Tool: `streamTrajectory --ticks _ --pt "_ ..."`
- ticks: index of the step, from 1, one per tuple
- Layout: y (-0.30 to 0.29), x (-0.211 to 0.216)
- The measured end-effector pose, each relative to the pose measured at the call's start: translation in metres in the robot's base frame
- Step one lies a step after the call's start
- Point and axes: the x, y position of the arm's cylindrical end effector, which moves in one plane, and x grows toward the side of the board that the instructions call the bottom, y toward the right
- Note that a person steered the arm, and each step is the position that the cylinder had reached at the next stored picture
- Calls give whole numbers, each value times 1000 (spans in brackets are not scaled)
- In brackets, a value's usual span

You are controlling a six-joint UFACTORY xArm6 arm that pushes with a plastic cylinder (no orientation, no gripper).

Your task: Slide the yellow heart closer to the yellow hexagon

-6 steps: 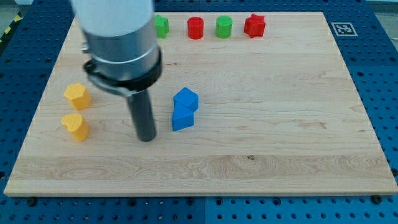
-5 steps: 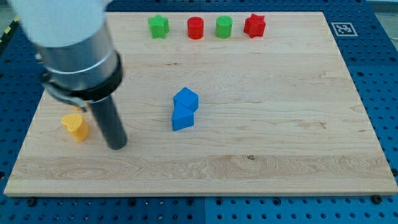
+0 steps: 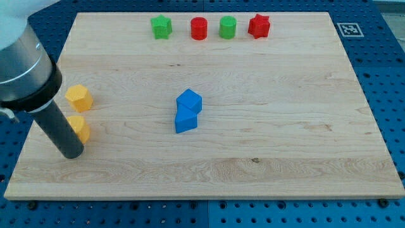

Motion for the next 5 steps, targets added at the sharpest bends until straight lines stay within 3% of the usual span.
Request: streamTrajectory --ticks 5 --pt "4 -16"
